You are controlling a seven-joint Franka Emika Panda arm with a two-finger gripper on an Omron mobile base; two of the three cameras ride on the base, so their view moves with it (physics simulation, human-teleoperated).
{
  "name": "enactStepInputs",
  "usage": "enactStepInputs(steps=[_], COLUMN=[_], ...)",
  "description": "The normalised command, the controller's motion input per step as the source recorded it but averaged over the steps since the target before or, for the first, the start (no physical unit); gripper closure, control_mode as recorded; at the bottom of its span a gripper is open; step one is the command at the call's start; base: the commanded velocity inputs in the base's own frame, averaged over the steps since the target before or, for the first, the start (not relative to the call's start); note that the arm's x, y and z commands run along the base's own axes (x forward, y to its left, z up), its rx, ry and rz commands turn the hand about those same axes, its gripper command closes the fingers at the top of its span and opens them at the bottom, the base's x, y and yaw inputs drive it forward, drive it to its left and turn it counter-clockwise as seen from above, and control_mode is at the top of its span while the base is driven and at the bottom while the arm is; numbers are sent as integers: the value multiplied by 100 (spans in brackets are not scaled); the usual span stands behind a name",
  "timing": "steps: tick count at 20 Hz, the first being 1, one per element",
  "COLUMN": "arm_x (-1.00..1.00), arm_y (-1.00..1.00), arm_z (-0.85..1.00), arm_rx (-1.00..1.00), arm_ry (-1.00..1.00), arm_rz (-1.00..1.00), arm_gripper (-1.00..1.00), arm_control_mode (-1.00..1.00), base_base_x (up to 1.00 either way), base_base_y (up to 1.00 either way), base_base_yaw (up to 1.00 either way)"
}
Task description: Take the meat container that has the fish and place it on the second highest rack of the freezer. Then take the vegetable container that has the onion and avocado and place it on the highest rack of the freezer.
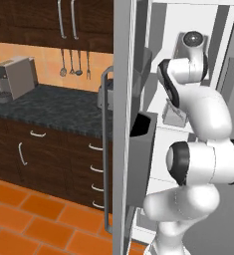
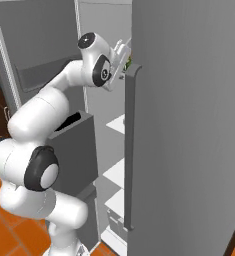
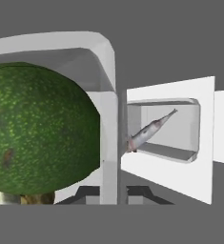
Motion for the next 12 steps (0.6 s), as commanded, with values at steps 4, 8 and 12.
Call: enactStepInputs(steps=[4, 8, 12], arm_x=[51, 44, 26], arm_y=[-23, -17, -16], arm_z=[-1, -1, -8], arm_rx=[0, 0, 0], arm_ry=[0, 0, 0], arm_rz=[0, 0, 0], arm_gripper=[100, 100, 100], arm_control_mode=[-100, -100, -100], base_base_x=[0, 0, 0], base_base_y=[0, 0, 0], base_base_yaw=[0, 0, 0])
